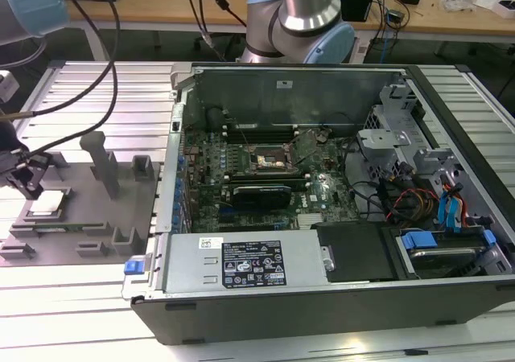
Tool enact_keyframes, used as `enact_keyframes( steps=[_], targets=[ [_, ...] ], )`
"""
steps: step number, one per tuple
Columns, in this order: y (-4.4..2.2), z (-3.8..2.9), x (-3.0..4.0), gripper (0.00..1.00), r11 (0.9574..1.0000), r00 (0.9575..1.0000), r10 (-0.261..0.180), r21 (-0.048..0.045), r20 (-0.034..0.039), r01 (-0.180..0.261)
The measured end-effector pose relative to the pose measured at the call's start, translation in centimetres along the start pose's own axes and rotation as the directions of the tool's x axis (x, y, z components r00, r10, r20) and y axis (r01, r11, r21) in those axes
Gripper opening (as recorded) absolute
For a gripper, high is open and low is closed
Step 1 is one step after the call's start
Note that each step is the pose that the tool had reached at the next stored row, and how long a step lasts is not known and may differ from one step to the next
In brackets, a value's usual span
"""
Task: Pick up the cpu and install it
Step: 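Pick up the cpu and move it towards the insertion slot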
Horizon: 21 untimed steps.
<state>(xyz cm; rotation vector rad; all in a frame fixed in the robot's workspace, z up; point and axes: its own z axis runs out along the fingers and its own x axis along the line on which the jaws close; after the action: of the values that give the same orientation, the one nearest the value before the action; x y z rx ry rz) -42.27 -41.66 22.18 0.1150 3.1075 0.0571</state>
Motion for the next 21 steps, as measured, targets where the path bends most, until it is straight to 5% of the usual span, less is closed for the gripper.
enact_keyframes(
  steps=[4, 8, 15, 18, 21],
  targets=[
    [-0.04, 0.96, 0.03, 0.11, 1.0000, 1.0000, -0.009, 0.0001, -0.0005, 0.009],
    [-0.04, 0.97, 0.03, 0.11, 0.9999, 0.9999, -0.010, 0.0001, -0.0004, 0.010],
    [-0.04, 0.97, 0.03, 0.54, 0.9999, 0.9999, -0.012, 0.0000, -0.0005, 0.012],
    [-0.04, 0.98, 0.03, 0.60, 0.9999, 0.9999, -0.012, 0.0000, -0.0004, 0.012],
    [-0.05, 1.22, 0.03, 0.60, 0.9997, 0.9996, -0.024, -0.0011, 0.0109, 0.024]
  ],
)
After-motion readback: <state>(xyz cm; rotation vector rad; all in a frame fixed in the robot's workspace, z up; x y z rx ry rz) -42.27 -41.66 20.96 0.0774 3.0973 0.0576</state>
